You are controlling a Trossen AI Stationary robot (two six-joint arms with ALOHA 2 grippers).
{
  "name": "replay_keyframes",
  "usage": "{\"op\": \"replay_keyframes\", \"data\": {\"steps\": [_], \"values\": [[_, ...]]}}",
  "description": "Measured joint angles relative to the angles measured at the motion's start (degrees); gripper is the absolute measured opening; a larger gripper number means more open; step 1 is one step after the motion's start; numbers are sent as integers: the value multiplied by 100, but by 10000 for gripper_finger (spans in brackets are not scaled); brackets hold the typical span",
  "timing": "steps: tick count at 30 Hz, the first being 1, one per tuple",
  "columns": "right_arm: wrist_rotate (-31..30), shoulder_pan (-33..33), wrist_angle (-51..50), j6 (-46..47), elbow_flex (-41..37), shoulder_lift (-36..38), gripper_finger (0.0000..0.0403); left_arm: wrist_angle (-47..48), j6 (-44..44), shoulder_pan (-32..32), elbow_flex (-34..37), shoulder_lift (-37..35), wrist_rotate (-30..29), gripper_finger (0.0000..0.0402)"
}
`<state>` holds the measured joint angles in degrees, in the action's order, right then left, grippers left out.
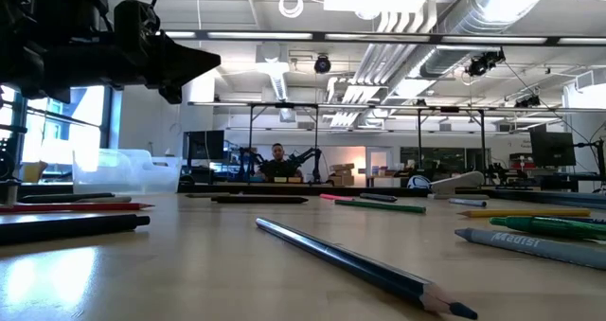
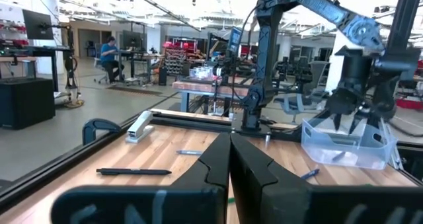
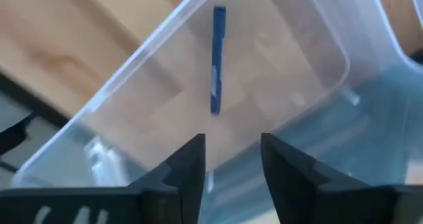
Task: Sort crayons/erasers/pens/pencils in bins
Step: Put the green pen into the top transparent bin
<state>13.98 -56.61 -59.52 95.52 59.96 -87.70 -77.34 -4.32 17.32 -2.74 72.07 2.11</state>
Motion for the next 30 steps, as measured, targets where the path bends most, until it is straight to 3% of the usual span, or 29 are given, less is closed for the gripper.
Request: {"op": "replay_keyframes", "data": {"steps": [5, 10, 12, 16, 22, 30], "values": [[-170, 136, -235, 190, 726, 0, 107, 0, 0, 1, 0, 0, 7, 0], [-1595, 237, -7, 296, 1037, 0, 19, 0, 0, 1, 0, 0, 22, 0], [-2072, 294, 216, 226, 1047, 0, 8, 0, 0, 2, 0, 0, 22, 0], [-2560, 534, 639, 204, 934, -7, 27, -2, 0, 2, -2, 0, 17, 0], [-2583, 952, 812, -5, 827, -334, 44, -2, 0, 0, -2, 0, 3, 0], [-2330, 1279, 1151, -152, 825, -1120, 134, -2, 0, 2, -2, 0, 2, 0]]}}
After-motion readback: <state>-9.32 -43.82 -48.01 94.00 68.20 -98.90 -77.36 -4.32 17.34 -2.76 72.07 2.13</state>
